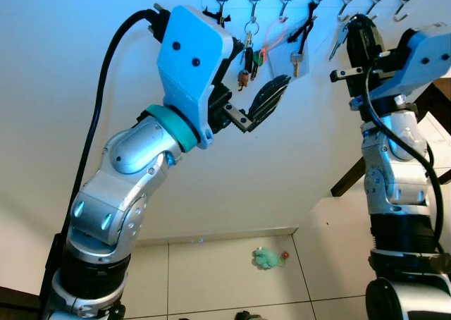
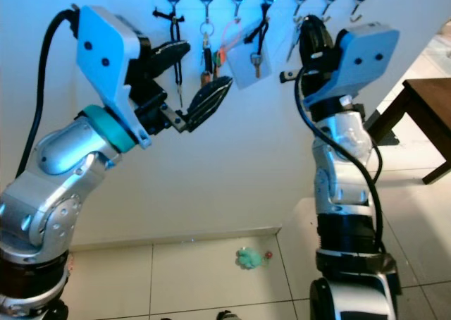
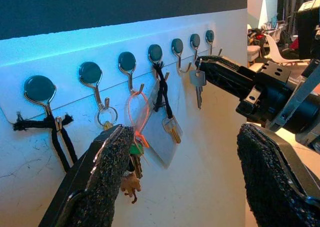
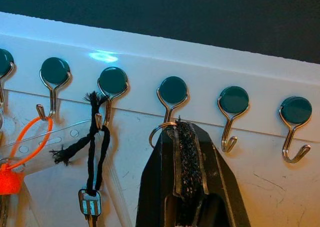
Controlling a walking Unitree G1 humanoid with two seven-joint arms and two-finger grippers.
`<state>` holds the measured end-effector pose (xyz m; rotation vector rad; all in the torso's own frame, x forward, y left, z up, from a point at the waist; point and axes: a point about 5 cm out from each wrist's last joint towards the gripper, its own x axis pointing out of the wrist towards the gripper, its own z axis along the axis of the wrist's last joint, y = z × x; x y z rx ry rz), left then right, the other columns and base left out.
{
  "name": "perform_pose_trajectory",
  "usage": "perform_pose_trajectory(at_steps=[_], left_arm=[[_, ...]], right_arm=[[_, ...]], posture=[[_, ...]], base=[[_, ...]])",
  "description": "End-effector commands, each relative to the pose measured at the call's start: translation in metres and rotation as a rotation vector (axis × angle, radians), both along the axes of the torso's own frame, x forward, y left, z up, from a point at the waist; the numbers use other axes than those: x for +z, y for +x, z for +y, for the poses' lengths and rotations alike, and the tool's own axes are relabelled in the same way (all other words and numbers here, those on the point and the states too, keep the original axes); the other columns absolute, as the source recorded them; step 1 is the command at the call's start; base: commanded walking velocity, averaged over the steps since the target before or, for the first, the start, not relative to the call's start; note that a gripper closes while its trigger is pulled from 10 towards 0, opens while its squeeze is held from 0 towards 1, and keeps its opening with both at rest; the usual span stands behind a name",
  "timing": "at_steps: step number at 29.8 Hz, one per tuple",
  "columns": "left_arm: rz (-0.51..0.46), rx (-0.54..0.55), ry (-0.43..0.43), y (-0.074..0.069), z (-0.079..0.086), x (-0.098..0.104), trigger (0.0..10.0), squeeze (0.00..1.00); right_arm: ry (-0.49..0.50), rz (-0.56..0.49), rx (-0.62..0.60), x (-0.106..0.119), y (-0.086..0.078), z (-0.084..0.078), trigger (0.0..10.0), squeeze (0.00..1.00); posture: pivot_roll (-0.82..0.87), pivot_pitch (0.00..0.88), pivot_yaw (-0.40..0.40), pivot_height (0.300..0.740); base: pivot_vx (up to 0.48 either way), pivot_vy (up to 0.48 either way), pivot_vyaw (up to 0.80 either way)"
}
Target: Hang keys on a hook
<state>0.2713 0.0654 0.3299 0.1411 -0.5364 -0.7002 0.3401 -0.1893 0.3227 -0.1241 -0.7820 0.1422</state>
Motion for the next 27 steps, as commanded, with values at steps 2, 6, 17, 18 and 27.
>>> perform_pose_trajectory(at_steps=[2,6,17,18,27], left_arm=[[-0.012,-0.022,0.001,-0.0016,-0.0025,0.0022,10.0,0.0],[-0.012,-0.021,0.001,-0.0018,-0.0025,0.0021,10.0,0.0],[-0.011,-0.018,0.001,-0.0021,-0.0023,0.0019,10.0,0.0],[-0.011,-0.018,0.001,-0.0021,-0.0023,0.0019,10.0,0.0],[-0.011,-0.021,0.002,-0.0023,-0.0022,0.0019,10.0,0.0]], right_arm=[[0.001,-0.035,-0.014,0.006,-0.0045,-0.005,10.0,0.0],[0.0,-0.036,-0.015,0.0067,-0.0045,-0.0054,10.0,0.0],[0.001,-0.041,-0.028,0.0102,-0.0034,-0.0075,10.0,0.0],[0.002,-0.041,-0.033,0.0105,-0.0033,-0.0081,10.0,0.0],[0.0,-0.015,-0.051,0.0085,0.0022,-0.011,10.0,0.0]], posture=[[-0.11,0.136,0.061,0.74],[-0.11,0.134,0.056,0.74],[-0.11,0.137,0.054,0.74],[-0.11,0.137,0.054,0.74],[-0.1,0.137,0.056,0.74]], base=[[0.0,0.0,0.0],[0.0,0.0,0.0],[0.0,0.0,0.0],[0.0,0.0,0.0],[0.0,0.0,0.0]])
